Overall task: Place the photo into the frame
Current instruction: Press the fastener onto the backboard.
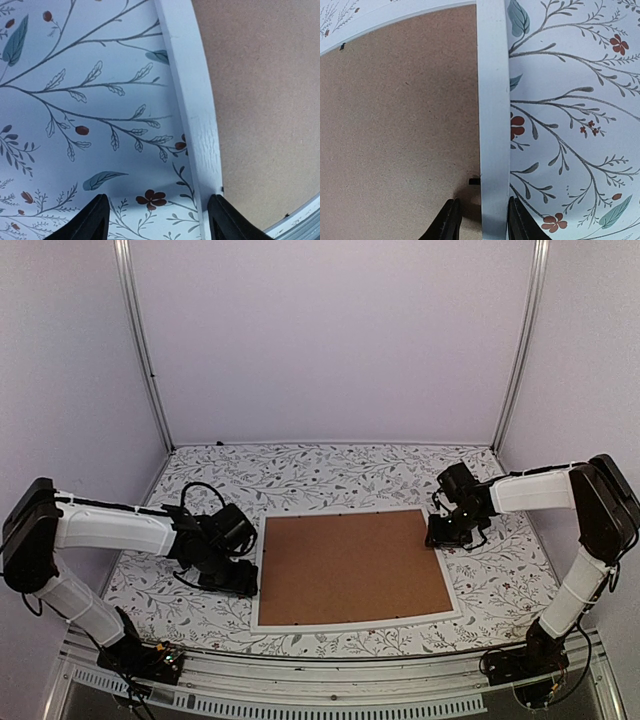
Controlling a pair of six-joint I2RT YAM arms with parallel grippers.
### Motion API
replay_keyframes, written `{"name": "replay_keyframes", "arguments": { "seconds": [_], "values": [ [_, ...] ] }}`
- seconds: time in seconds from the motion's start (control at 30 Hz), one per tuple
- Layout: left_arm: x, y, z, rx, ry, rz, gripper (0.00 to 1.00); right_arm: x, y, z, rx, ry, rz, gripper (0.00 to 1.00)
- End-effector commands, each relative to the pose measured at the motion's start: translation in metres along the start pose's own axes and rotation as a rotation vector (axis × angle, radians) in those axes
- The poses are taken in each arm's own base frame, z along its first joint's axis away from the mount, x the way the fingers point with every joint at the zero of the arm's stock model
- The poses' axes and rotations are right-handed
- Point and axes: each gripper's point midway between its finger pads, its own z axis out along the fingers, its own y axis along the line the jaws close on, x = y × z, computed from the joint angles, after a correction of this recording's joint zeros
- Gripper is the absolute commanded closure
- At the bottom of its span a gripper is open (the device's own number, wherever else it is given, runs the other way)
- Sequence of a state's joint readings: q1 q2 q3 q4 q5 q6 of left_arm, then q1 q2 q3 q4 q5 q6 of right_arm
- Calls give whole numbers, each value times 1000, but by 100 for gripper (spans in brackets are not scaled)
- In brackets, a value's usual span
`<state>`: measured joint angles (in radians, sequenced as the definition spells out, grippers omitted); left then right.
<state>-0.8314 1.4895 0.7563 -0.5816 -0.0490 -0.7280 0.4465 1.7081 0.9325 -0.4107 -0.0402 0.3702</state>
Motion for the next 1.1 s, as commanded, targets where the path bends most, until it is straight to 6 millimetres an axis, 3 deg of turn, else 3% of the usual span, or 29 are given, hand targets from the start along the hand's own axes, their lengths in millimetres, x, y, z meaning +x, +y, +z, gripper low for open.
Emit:
{"name": "replay_keyframes", "arguments": {
  "seconds": [0.0, 0.37, 0.83, 0.93, 1.07],
  "values": [
    [-5, -5, 3, -12, -9, 6, 31, 48, -12, 13, 38, 156, -15, 66],
    [-4, -8, 11, -27, 6, 21, 31, 49, -14, 12, 41, 156, -11, 66],
    [16, -34, 39, -133, 66, 115, 32, 55, -13, 15, 30, 166, -4, 67],
    [13, -35, 32, -181, 42, 134, 31, 57, -13, 15, 33, 171, -3, 67],
    [-5, -47, 4, -130, -45, 129, 31, 56, -14, 13, 36, 168, -8, 67]
  ]
}}
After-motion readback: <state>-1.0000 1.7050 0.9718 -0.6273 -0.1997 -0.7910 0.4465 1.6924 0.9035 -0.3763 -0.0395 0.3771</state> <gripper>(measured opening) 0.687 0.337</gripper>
